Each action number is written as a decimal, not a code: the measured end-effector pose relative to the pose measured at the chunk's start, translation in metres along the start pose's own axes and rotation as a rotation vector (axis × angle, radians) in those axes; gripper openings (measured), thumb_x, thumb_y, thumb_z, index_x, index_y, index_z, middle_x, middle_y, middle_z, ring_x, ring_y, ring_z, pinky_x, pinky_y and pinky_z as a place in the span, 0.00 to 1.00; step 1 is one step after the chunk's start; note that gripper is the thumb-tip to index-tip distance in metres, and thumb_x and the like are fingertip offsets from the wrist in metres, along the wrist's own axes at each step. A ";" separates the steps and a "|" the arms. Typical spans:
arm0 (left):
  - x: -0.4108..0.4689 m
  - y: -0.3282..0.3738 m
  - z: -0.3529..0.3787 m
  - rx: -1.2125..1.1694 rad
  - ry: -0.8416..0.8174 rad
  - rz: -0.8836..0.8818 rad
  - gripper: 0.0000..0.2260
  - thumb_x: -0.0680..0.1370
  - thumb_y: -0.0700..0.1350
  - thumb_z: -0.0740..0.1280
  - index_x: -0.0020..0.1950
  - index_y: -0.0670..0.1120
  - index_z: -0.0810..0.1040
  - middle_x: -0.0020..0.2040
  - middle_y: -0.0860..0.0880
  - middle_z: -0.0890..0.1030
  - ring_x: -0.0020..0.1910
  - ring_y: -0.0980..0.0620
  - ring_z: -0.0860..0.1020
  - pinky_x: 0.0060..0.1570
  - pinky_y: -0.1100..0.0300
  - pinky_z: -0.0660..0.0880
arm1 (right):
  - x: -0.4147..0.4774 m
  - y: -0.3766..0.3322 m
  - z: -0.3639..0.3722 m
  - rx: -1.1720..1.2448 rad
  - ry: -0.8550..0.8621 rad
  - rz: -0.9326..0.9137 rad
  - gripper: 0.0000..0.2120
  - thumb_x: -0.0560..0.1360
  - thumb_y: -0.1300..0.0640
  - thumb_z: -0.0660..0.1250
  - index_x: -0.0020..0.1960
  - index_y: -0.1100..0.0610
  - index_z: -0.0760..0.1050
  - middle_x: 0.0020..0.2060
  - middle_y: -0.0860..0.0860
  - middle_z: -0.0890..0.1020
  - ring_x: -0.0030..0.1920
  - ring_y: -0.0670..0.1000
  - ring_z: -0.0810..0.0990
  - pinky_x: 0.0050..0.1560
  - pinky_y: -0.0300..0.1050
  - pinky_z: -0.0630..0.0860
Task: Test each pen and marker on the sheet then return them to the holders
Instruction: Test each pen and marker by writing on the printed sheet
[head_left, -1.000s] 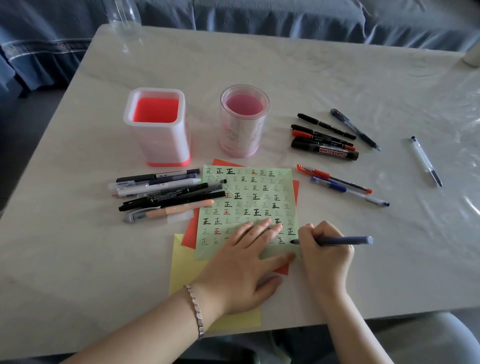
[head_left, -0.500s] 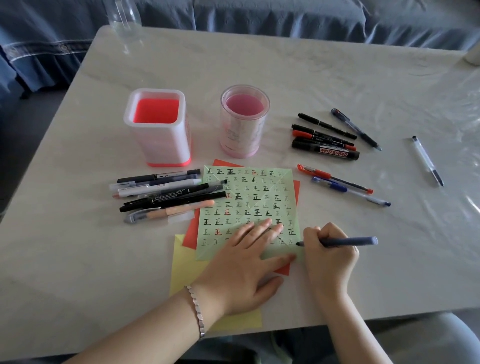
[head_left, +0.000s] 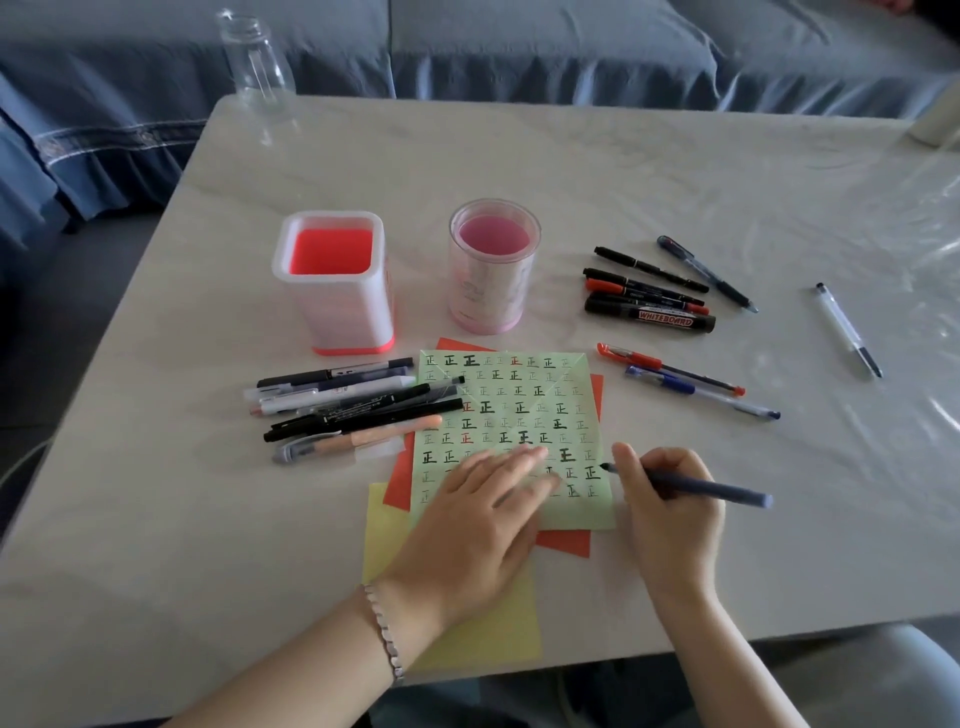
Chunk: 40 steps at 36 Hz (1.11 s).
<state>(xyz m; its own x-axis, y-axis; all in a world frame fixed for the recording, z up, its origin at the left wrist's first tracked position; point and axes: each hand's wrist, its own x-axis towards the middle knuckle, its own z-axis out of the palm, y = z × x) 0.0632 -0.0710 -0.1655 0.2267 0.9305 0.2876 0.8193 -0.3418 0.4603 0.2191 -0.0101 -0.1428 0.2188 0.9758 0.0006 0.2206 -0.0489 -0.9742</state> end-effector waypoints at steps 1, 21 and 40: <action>-0.001 -0.004 -0.006 0.016 0.059 -0.025 0.15 0.77 0.43 0.59 0.62 0.44 0.75 0.62 0.45 0.76 0.62 0.50 0.72 0.65 0.55 0.63 | -0.001 -0.002 -0.001 0.007 -0.029 0.008 0.10 0.70 0.64 0.70 0.35 0.60 0.70 0.30 0.51 0.75 0.27 0.39 0.74 0.28 0.29 0.70; -0.031 -0.059 -0.065 0.293 0.071 -0.403 0.08 0.66 0.40 0.76 0.37 0.46 0.77 0.36 0.53 0.76 0.37 0.49 0.74 0.39 0.57 0.69 | -0.034 -0.059 0.018 0.111 -0.400 0.000 0.13 0.69 0.44 0.61 0.37 0.49 0.82 0.35 0.49 0.84 0.34 0.48 0.80 0.30 0.37 0.72; -0.013 0.000 -0.091 -0.393 0.167 -0.311 0.12 0.76 0.59 0.61 0.49 0.54 0.78 0.45 0.69 0.74 0.42 0.67 0.72 0.41 0.78 0.64 | -0.039 -0.092 0.015 0.268 -0.404 0.141 0.19 0.68 0.47 0.59 0.29 0.57 0.80 0.28 0.58 0.82 0.27 0.50 0.79 0.29 0.37 0.73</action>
<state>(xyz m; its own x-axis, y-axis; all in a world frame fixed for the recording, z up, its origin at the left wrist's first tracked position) 0.0120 -0.0948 -0.0926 -0.1091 0.9731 0.2027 0.5682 -0.1063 0.8160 0.1764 -0.0405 -0.0564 -0.1678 0.9709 -0.1711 -0.0480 -0.1814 -0.9822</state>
